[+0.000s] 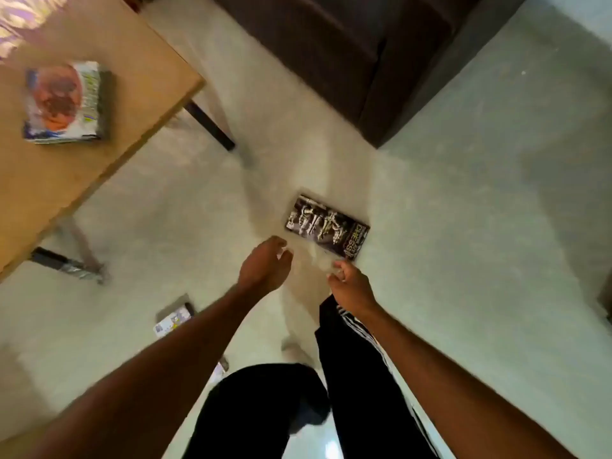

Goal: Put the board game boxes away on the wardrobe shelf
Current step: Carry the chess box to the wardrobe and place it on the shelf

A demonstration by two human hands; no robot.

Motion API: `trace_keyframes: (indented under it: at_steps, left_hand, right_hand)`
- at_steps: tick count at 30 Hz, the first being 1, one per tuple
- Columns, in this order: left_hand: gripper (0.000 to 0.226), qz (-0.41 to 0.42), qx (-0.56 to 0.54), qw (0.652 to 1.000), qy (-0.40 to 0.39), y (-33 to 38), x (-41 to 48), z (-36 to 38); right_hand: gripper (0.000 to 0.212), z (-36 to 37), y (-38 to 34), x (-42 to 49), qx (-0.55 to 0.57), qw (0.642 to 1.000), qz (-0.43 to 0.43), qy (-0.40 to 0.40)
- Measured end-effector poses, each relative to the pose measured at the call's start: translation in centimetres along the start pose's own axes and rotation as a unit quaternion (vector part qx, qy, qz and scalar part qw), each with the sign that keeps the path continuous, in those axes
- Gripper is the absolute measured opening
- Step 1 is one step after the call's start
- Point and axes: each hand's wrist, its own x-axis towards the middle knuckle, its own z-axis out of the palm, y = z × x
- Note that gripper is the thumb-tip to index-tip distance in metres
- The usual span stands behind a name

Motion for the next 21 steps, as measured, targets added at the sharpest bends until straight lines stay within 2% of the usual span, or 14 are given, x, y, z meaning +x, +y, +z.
trace_keyframes:
  at_steps: [6, 10, 11, 16, 19, 21]
  left_hand:
    - [0.036, 0.025, 0.107, 0.992, -0.056, -3.0, 18.7, 7.1]
    - [0.05, 0.095, 0.227, 0.962, -0.122, -5.8, 29.4, 12.9]
    - [0.056, 0.12, 0.255, 0.951, -0.129, -7.3, 34.4, 16.4]
    - [0.08, 0.218, 0.328, 0.907, -0.152, -7.5, 42.8, 19.7]
    - [0.084, 0.246, 0.359, 0.88, -0.19, -9.3, 45.2, 22.4]
    - [0.079, 0.234, 0.358, 0.881, -0.201, -9.5, 45.5, 22.9]
  right_hand:
    - [0.048, 5.6, 3.7, 18.5, 0.02, 0.996, 0.085, 0.008]
    - [0.054, 9.4, 7.7, 28.6, 0.064, 0.988, 0.138, 0.03]
    - [0.055, 12.1, 10.6, 33.3, 0.087, 0.982, 0.157, 0.051]
    - [0.054, 15.1, 12.7, 38.4, 0.135, 0.969, 0.19, 0.079]
    - [0.053, 17.4, 14.0, 40.0, 0.16, 0.956, 0.216, 0.122]
    - [0.057, 17.7, 14.2, 40.1, 0.17, 0.95, 0.224, 0.138]
